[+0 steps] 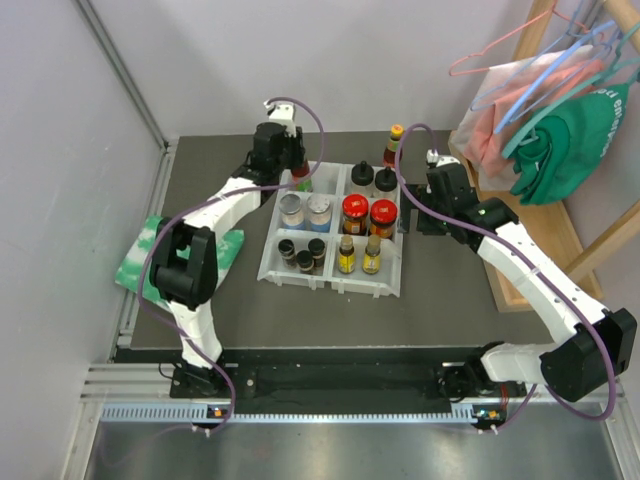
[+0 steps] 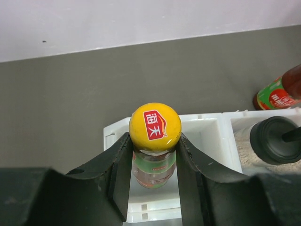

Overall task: Organize the condiment bottles
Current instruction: Place the bottle in the storage box.

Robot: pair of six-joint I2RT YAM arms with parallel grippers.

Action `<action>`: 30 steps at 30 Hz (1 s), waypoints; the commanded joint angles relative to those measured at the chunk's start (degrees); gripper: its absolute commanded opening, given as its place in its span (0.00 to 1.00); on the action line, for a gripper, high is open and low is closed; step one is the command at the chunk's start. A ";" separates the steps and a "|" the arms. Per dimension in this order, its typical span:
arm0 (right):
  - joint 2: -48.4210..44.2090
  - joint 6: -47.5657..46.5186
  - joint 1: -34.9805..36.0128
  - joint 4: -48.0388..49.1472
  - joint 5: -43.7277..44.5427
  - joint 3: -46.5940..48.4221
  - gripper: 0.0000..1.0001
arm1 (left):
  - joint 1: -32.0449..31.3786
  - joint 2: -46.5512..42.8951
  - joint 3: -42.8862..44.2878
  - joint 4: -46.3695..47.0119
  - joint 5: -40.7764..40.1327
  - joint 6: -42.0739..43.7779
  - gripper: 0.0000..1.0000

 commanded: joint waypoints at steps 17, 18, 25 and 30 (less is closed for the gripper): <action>-1.76 0.35 0.53 0.99 0.97 0.71 0.99 | -0.60 0.08 -3.68 11.22 -0.45 -0.39 0.59; -1.76 0.52 0.44 0.99 1.05 0.71 0.99 | -0.69 -0.18 -4.12 11.66 -0.72 -0.56 0.75; -1.58 1.05 0.53 1.17 0.79 2.29 0.99 | -0.60 -4.92 -4.31 12.11 -1.95 0.14 0.99; -0.27 -0.08 0.44 0.99 2.36 5.53 0.99 | -0.69 -9.85 -4.91 9.82 -3.97 -0.03 0.99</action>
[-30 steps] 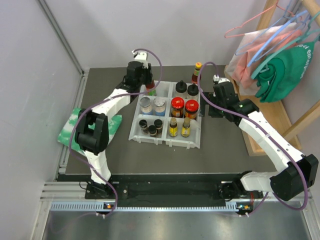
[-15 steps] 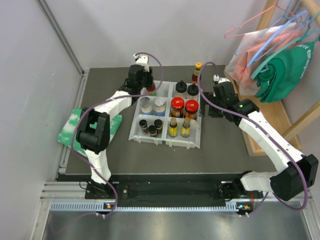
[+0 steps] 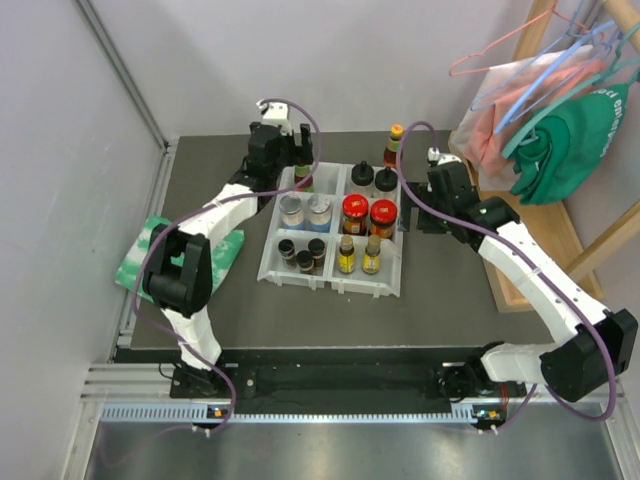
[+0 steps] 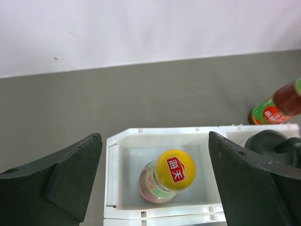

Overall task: Organize the condiment bottles
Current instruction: Place the bottle in the storage box, then pick up the bottle from the corner of the board.

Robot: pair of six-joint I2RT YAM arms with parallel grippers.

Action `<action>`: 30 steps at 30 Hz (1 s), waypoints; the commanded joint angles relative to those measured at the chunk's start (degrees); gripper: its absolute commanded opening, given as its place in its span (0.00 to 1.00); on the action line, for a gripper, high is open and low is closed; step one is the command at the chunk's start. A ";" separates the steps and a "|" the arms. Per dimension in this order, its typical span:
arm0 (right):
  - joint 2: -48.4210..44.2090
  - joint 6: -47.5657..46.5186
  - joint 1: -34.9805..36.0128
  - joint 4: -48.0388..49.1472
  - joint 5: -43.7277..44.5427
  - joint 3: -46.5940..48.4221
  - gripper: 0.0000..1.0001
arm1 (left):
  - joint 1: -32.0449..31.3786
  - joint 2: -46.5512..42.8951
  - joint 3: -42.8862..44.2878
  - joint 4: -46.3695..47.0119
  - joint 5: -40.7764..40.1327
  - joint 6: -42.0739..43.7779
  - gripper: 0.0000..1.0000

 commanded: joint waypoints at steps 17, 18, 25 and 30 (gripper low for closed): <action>19.42 -11.07 -1.49 15.99 7.14 26.70 0.99 | 0.14 -37.67 -2.91 -32.71 -16.86 -2.70 0.99; 20.40 -11.34 -2.10 19.13 7.05 26.88 0.99 | 0.14 -39.08 -5.62 -32.09 -16.94 -1.83 0.99; 31.38 -13.01 -4.30 28.04 6.44 31.44 0.99 | 0.23 -47.08 -16.37 -27.78 -23.53 -0.49 0.99; 38.60 -13.53 -5.45 29.62 7.15 38.03 0.99 | 0.23 -48.84 -18.56 -27.78 -23.80 -1.38 0.99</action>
